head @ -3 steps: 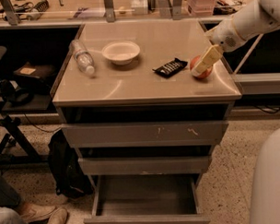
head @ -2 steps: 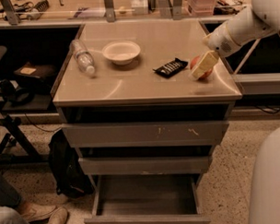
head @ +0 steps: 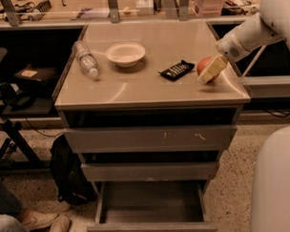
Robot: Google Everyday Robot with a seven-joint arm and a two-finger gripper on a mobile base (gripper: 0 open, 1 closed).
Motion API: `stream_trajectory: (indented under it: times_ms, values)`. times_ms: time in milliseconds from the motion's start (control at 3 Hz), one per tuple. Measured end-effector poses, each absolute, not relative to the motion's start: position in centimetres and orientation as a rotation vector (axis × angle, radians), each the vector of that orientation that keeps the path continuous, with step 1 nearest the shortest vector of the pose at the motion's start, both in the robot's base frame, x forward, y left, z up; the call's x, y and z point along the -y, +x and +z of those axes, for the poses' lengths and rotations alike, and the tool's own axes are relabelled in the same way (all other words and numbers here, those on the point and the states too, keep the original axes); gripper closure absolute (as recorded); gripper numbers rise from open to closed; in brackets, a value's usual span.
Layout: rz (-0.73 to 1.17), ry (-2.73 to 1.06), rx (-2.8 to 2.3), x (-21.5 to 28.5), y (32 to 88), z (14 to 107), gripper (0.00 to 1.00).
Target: Place apple into bottom drawer
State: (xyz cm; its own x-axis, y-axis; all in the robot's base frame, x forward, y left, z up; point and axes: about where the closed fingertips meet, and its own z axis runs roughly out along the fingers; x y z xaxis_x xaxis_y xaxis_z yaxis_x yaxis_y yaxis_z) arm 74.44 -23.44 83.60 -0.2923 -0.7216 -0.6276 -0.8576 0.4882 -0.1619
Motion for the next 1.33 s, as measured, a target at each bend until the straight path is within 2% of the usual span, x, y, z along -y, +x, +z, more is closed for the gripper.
stream_trajectory:
  times_ms: [333, 667, 1333]
  values:
    - [0.270, -1.294, -2.086, 23.46, 74.49, 83.55, 0.00]
    - [0.270, -1.294, -2.086, 23.46, 74.49, 83.55, 0.19]
    - [0.270, -1.294, -2.086, 23.45, 74.49, 83.54, 0.65]
